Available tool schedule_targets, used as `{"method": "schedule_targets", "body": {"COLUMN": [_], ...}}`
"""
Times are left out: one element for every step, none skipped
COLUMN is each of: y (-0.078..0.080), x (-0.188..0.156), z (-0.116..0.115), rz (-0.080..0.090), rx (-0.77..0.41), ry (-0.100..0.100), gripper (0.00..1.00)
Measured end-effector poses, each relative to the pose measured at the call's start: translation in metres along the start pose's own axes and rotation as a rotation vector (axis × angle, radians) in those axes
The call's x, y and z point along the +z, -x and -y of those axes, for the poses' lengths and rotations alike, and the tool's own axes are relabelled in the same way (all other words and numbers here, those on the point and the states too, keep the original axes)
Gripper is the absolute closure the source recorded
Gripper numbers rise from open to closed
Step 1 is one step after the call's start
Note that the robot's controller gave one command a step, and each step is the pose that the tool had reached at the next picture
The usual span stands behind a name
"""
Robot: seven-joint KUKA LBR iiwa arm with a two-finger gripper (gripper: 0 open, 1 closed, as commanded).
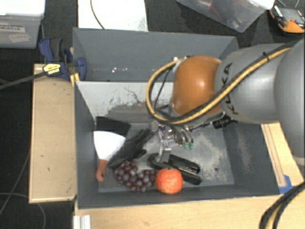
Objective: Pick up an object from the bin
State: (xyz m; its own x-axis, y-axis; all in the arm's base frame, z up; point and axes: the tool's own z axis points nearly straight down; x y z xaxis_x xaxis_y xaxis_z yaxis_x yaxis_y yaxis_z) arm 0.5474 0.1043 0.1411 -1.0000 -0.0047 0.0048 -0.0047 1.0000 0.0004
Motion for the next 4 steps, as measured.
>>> {"method": "schedule_targets", "body": {"y": [0.002,-0.011,0.0,-0.009], "x": [-0.005,0.071,0.071,0.07], "z": [0.001,-0.066,-0.087,-0.067], "rz": [0.007,0.005,0.009,0.008], "rx": [0.006,-0.383,-0.307,-0.376], "ry": [0.001,0.001,-0.002,0.001], "gripper": [0.0,0.0,0.0,0.0]}}
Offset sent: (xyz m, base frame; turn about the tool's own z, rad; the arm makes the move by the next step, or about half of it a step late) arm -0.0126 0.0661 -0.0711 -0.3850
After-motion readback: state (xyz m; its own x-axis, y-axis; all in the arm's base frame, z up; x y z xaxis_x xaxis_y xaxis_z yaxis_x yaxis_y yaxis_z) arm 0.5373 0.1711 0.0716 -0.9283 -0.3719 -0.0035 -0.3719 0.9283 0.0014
